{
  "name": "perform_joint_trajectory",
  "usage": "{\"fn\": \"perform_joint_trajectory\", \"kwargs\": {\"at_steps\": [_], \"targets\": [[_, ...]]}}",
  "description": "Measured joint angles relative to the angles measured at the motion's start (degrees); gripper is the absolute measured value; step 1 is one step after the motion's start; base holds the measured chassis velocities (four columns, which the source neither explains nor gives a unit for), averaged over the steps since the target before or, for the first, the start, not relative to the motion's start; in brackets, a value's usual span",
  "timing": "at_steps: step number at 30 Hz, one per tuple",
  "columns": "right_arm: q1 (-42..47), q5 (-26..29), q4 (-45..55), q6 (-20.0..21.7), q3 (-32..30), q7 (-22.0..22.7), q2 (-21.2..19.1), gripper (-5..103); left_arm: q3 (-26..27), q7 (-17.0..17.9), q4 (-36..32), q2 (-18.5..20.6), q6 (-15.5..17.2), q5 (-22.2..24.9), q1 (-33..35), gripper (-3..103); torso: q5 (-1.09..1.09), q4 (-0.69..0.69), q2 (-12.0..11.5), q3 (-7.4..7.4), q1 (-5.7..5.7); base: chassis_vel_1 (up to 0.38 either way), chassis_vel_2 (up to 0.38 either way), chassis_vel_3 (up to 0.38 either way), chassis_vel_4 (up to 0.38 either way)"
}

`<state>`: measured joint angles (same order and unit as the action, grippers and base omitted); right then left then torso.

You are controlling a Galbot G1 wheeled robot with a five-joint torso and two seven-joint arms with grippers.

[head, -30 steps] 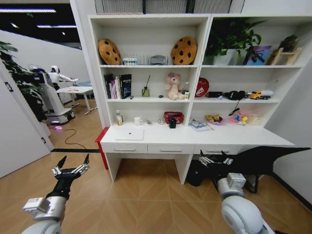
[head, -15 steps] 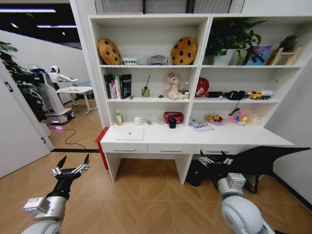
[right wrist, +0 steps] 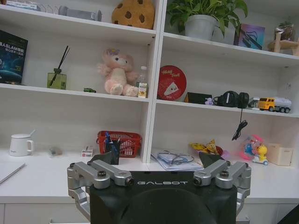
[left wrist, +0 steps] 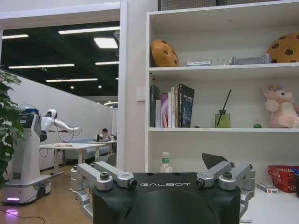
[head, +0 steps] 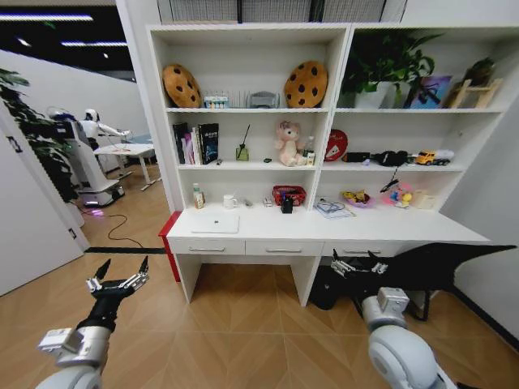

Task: Organize the objects on the table.

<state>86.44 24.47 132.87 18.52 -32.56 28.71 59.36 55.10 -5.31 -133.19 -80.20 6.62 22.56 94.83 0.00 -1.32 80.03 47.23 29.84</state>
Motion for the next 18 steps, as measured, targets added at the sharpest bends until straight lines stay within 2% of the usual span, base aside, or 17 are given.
{"fn": "perform_joint_trajectory", "kwargs": {"at_steps": [18], "targets": [[0.0,0.0,0.0,0.0,0.0,0.0,0.0,100,0.0,0.0,0.0,0.0,0.0,0.0,0.0,100,0.0,0.0,0.0,0.0,0.0,0.0,0.0,0.0,0.0]]}}
